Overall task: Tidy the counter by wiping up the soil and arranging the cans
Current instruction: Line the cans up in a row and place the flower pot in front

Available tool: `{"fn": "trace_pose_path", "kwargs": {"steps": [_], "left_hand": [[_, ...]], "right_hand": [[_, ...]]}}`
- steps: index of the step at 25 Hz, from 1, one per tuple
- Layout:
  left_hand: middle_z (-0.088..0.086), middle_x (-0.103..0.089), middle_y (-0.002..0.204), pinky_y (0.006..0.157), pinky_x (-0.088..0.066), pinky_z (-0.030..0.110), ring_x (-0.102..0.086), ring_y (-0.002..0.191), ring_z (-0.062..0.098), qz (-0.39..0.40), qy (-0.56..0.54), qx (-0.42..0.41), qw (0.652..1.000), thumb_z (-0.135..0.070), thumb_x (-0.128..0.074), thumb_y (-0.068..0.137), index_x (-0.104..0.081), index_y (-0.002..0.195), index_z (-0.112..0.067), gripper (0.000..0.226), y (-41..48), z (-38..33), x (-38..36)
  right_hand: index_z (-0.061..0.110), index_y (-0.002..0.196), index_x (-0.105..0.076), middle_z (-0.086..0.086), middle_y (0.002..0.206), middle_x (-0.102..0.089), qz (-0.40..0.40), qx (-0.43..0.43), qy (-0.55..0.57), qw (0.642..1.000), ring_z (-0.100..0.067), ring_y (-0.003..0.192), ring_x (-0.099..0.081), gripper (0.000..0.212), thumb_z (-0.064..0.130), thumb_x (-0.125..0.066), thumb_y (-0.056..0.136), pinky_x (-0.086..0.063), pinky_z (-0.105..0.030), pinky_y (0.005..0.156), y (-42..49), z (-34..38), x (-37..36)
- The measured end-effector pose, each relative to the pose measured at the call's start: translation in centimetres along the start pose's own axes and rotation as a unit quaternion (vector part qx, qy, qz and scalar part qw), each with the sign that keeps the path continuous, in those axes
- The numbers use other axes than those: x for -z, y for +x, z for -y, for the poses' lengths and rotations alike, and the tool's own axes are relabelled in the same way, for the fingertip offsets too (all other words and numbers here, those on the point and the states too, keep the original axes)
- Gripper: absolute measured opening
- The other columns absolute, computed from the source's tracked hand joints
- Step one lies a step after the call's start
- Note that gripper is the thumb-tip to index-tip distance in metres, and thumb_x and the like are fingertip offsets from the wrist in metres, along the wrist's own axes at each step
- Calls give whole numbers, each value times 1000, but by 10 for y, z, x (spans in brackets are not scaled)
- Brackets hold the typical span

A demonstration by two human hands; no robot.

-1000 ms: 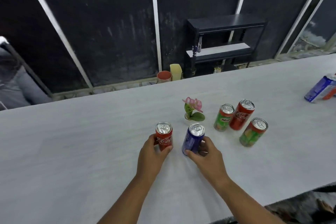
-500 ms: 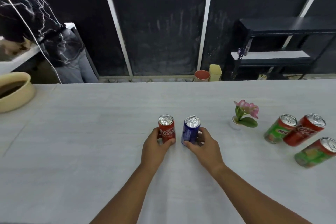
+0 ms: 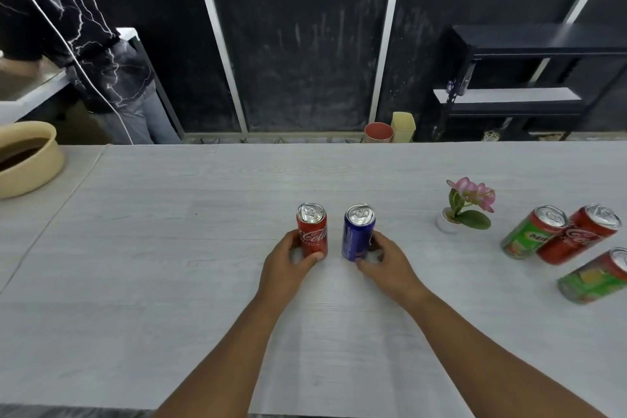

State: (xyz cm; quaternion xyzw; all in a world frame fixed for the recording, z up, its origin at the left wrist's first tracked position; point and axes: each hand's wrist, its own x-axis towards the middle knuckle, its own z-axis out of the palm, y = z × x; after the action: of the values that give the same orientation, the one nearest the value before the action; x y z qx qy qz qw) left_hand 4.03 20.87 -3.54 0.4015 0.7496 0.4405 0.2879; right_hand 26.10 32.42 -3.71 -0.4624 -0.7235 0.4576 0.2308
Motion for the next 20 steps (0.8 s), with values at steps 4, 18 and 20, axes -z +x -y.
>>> {"fn": "trace_pose_path", "kwargs": {"steps": [4,18,20], "left_hand": [[-29,-68,132,96,-44,11,-57,121,-21,-3,22,-35,999,-45,-84,89,-60,144,-39,60,-4,9,0],[-19,-67,136,105,-51,24,-62,126,0,-38,44,-42,997,-46,-87,87,-61,143,-30,64,-4,16,-6],[-16,-67,137,106,-53,31,-62,127,4,-45,60,-48,996,-46,-85,88,-61,143,-29,63,-4,17,-8]], "right_hand": [[31,111,-67,13,107,-71,-43,1,24,999,-7,96,-62,50,26,-98,72,-45,-11,79,0,4,-8],[39,116,-62,20,108,-68,-107,-10,8,994,-5,100,-63,62,45,-98,67,-49,-21,81,-3,0,-24],[40,115,-61,21,106,-67,-118,-3,-2,993,-6,98,-63,62,48,-98,66,-50,-22,80,-3,-2,-26]]}}
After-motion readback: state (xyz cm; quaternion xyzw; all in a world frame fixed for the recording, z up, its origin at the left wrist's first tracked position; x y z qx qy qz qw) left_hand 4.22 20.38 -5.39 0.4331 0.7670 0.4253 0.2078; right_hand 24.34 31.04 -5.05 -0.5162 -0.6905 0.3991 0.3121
